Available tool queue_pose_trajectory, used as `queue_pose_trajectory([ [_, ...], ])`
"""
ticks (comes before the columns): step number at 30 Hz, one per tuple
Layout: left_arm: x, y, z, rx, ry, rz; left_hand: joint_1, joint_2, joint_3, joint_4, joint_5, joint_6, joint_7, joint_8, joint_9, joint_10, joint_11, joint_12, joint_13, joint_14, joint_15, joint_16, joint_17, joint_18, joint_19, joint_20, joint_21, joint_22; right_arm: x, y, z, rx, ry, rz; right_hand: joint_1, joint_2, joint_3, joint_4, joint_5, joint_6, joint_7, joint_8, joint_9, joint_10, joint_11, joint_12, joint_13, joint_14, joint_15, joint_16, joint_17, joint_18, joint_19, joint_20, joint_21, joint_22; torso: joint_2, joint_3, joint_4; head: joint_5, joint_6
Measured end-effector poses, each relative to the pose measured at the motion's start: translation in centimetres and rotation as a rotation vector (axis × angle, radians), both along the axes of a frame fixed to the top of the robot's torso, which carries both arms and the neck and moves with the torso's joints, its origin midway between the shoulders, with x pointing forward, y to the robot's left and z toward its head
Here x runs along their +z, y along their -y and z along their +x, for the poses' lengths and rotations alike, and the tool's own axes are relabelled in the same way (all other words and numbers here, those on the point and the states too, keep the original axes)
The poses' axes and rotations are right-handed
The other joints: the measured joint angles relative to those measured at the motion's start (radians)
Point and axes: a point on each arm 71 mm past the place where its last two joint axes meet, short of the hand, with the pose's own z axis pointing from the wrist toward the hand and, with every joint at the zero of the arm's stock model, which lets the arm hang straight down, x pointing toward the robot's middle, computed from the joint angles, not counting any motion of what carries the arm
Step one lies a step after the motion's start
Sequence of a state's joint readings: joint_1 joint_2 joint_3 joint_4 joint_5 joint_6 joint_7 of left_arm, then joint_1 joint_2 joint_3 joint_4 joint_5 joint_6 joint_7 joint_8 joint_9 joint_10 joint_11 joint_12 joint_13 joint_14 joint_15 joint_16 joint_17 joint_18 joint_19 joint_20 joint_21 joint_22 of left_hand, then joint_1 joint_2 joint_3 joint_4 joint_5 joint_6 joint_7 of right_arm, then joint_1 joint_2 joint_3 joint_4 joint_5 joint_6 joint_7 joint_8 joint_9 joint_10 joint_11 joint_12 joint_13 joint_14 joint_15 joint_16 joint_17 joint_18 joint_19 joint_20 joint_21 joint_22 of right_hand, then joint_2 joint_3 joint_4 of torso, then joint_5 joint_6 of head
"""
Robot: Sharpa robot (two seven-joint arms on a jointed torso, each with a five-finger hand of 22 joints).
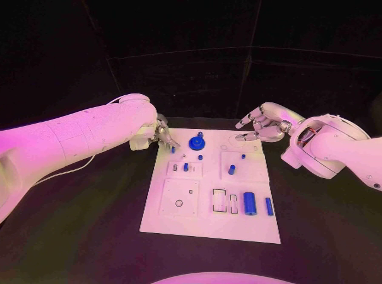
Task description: Assemble the parts on the task board
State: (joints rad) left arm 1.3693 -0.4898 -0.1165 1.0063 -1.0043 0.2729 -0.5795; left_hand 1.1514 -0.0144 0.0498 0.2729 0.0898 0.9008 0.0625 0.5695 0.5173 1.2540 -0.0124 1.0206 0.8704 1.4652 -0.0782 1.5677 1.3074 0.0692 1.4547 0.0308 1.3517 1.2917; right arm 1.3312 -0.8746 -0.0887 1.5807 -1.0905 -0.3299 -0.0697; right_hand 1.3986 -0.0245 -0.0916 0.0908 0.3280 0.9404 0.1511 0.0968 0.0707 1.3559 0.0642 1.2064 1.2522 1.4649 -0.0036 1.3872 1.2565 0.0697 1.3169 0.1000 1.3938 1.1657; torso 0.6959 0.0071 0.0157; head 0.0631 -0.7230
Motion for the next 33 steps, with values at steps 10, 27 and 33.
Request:
queue_pose_trajectory([
  [10,-0.02,0.23,0.06,-0.006,0.003,0.009,0.004,0.004,0.000,0.000,0.000,0.000,0.000,0.000,-0.001,0.000,0.000,0.006,0.000,0.000,0.000,0.000,0.000,0.000,0.000,0.000,0.000,0.001,0.00,0.01,0.00,0.000,0.000,0.000,0.000,0.000,0.000,0.000,0.000,0.000,0.000,0.000,0.000,0.000,0.000,0.000,0.000,0.000,0.000,0.000,0.000,0.000,0.000,0.000,0.000,0.000,0.000,0.0004,0.0001,0.003,-0.002],
  [27,-0.07,0.43,0.13,-0.013,0.005,0.009,0.021,0.000,-0.006,-0.006,0.000,0.007,0.000,0.000,-0.005,0.000,0.000,0.006,0.002,0.000,0.000,0.000,0.000,0.000,0.004,0.004,0.005,0.007,-0.01,0.05,0.08,-0.001,0.002,-0.003,0.000,0.000,0.000,0.000,0.000,0.000,0.000,0.000,0.000,0.000,0.000,0.000,0.000,0.000,0.000,-0.003,-0.001,0.000,0.000,0.000,0.000,-0.003,0.000,0.0004,0.0003,0.002,-0.004],
  [33,-0.09,0.35,0.16,-0.014,0.002,0.011,0.037,0.005,-0.011,-0.011,0.000,0.011,-0.004,0.000,-0.010,0.000,0.000,0.011,0.007,0.000,0.000,0.000,0.000,0.000,0.004,0.004,0.005,0.009,-0.01,-0.03,0.08,0.001,0.004,-0.004,0.000,0.000,0.000,0.000,0.000,0.000,0.000,0.000,0.000,0.000,0.000,0.000,0.000,0.000,0.000,-0.005,-0.002,0.000,0.000,0.000,-0.004,-0.003,0.000,0.0004,0.0009,0.001,-0.004],
])
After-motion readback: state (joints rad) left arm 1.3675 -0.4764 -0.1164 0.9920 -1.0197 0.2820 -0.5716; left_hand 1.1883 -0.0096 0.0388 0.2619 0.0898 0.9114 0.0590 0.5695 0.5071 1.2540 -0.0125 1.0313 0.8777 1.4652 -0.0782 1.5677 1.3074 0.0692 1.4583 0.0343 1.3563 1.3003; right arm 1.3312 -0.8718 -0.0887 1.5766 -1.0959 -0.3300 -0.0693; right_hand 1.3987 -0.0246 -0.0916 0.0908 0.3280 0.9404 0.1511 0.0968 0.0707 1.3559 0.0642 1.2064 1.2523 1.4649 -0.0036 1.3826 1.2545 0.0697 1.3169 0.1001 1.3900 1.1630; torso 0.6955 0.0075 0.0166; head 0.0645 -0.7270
